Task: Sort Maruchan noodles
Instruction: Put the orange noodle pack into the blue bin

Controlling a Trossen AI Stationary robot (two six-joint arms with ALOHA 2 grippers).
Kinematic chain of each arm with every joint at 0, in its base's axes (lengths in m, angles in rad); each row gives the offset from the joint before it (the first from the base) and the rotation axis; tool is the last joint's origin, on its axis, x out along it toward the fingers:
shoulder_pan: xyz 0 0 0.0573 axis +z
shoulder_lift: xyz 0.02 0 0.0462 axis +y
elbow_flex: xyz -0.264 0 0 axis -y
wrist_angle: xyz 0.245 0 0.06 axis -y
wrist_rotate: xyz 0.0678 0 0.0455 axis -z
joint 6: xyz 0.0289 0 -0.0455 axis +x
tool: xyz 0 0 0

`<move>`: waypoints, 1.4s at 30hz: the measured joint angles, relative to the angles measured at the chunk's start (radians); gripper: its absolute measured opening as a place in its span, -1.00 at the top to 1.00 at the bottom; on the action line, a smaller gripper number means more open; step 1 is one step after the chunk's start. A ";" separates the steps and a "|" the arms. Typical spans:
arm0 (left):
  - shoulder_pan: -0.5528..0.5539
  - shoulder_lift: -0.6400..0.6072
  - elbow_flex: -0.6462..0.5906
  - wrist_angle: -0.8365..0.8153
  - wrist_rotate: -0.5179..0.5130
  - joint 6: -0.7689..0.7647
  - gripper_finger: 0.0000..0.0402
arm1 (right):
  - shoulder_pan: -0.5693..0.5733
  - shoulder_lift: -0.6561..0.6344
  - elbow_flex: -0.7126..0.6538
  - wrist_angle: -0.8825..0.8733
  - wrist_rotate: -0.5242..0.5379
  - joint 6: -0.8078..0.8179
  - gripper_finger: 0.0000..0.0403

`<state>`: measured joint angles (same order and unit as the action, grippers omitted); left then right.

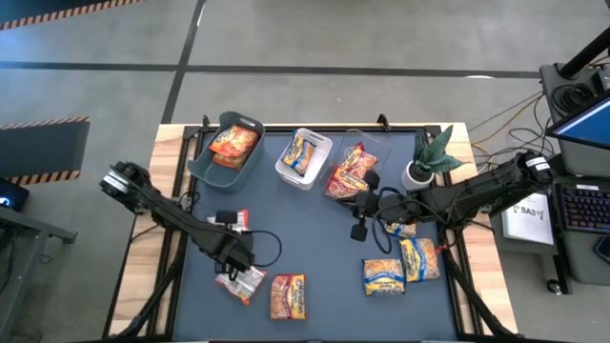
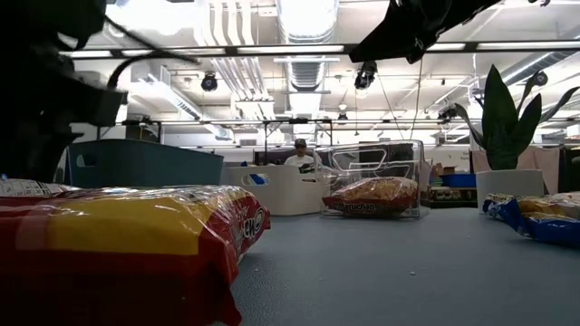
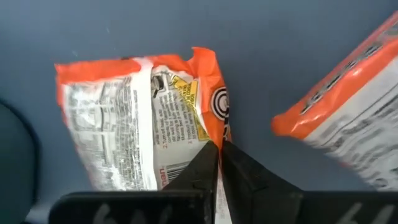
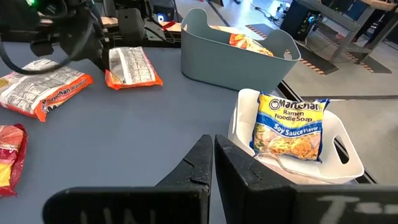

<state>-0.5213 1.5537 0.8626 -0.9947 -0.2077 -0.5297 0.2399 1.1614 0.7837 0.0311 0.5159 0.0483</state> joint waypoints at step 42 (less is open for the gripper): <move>0.020 -0.189 -0.177 0.084 0.117 -0.315 1.00 | 0.000 0.000 0.000 0.011 0.000 0.003 0.96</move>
<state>-0.5013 1.3643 0.6852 -0.9102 -0.0905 -0.8447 0.2398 1.1612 0.7834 0.0425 0.5163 0.0517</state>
